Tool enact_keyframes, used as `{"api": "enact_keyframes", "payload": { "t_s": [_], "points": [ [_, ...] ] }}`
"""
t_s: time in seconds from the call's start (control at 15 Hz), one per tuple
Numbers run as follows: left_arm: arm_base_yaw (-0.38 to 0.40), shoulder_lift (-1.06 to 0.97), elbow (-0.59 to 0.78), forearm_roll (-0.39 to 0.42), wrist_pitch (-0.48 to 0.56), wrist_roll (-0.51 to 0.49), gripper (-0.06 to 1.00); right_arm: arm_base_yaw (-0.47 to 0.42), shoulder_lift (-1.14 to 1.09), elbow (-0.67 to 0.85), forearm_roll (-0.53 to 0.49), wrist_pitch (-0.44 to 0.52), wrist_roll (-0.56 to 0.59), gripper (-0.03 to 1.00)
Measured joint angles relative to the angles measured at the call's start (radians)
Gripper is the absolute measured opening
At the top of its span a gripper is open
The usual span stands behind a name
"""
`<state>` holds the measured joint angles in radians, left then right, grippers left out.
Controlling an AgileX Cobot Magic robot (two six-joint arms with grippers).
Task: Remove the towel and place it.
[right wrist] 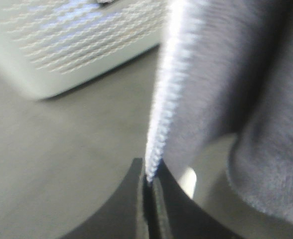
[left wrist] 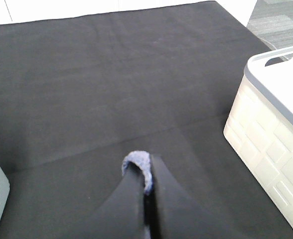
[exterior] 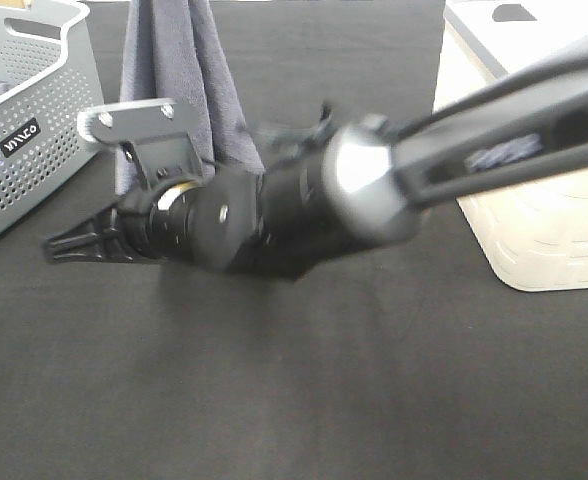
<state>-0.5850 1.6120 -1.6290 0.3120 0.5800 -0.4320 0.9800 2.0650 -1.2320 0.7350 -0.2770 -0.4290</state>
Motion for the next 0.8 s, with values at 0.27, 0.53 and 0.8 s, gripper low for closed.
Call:
{"api": "enact_keyframes", "payload": {
  "t_s": [0.27, 0.53, 0.8],
  "points": [
    [0.024, 0.0, -0.053, 0.011, 0.036, -0.001, 0.0, -0.085, -0.147, 0.0, -0.021, 0.421, -0.1, 0.02],
    [0.155, -0.003, -0.14, -0.061, 0.107, -0.001, 0.0, -0.268, -0.334, -0.004, -0.165, 0.785, -0.105, 0.02],
    [0.238, -0.01, -0.14, -0.215, 0.153, -0.001, 0.0, -0.412, -0.442, -0.041, -0.246, 1.016, -0.105, 0.02]
  ]
}}
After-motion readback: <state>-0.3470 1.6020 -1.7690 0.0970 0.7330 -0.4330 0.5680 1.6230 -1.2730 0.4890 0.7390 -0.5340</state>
